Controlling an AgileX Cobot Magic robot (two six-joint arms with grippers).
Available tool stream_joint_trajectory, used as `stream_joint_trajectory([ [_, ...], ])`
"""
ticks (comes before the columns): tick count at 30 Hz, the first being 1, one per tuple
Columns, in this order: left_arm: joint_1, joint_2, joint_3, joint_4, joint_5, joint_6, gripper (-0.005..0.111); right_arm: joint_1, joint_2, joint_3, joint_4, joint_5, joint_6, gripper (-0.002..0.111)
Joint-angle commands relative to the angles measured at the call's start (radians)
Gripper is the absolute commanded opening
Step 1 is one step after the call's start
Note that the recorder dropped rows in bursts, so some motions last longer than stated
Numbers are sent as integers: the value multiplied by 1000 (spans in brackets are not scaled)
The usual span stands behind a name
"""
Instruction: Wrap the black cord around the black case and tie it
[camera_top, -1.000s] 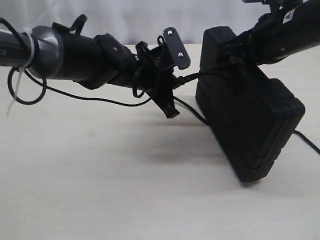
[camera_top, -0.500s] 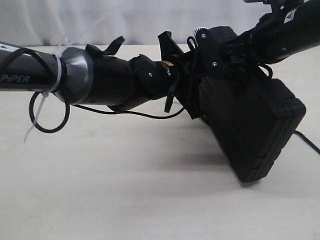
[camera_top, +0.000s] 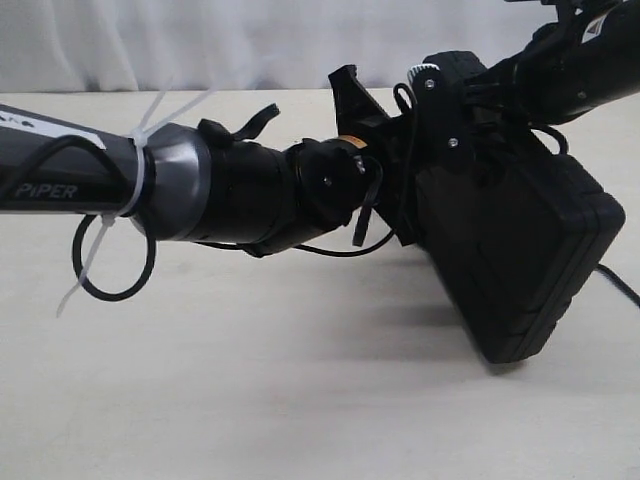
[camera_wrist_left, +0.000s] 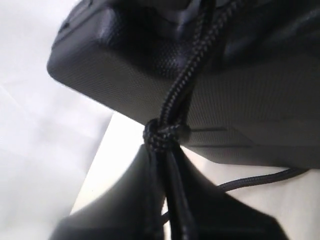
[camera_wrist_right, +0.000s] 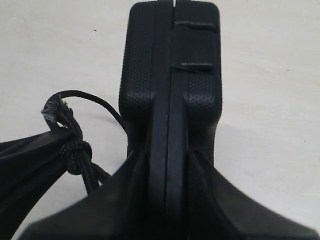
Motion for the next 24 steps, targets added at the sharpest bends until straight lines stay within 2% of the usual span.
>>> stream_joint_trajectory([
  [1, -48, -13, -13, 21, -38, 18, 0, 17, -8, -6, 39, -59, -3, 4],
  [5, -72, -13, -13, -16, -85, 30, 0, 17, -8, -6, 39, -59, -3, 4],
  [13, -131, -13, -13, 5, -93, 30, 0, 17, -8, -6, 64, -57, -5, 4],
  [24, -136, -13, -13, 3, -118, 26, 0, 17, -8, -6, 64, -55, -21, 4],
])
